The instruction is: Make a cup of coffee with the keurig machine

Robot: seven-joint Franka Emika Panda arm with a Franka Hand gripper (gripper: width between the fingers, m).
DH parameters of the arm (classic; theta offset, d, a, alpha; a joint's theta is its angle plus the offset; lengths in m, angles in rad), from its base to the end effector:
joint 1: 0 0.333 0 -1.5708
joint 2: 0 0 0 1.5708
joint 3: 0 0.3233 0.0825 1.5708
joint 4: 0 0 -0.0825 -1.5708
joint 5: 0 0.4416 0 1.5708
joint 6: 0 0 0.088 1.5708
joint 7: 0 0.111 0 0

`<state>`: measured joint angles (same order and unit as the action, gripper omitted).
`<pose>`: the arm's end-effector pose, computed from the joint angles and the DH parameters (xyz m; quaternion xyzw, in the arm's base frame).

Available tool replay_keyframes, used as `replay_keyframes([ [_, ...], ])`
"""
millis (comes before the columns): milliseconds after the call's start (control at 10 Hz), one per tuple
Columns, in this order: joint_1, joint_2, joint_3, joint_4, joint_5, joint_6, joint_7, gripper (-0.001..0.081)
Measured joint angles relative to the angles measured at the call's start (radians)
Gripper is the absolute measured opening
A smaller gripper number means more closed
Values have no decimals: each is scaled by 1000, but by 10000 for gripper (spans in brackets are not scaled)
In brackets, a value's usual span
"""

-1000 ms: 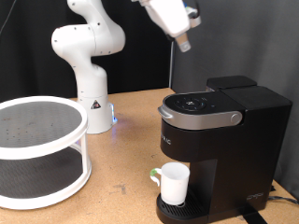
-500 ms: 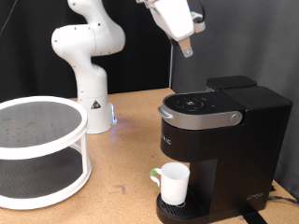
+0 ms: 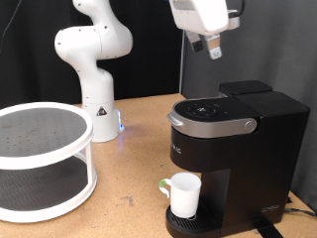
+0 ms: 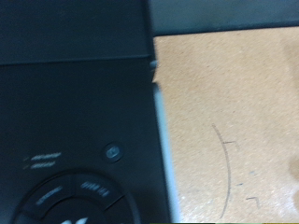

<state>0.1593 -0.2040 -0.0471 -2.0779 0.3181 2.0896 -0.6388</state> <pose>0.5666 0.0792 0.5262 -0.9358 -0.3009 -0.1412 0.1172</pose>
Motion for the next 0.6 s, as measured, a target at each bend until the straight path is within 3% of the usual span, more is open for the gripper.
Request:
replay_keyframes([
  [600,3,79,22,38,-54,-25,0,800],
])
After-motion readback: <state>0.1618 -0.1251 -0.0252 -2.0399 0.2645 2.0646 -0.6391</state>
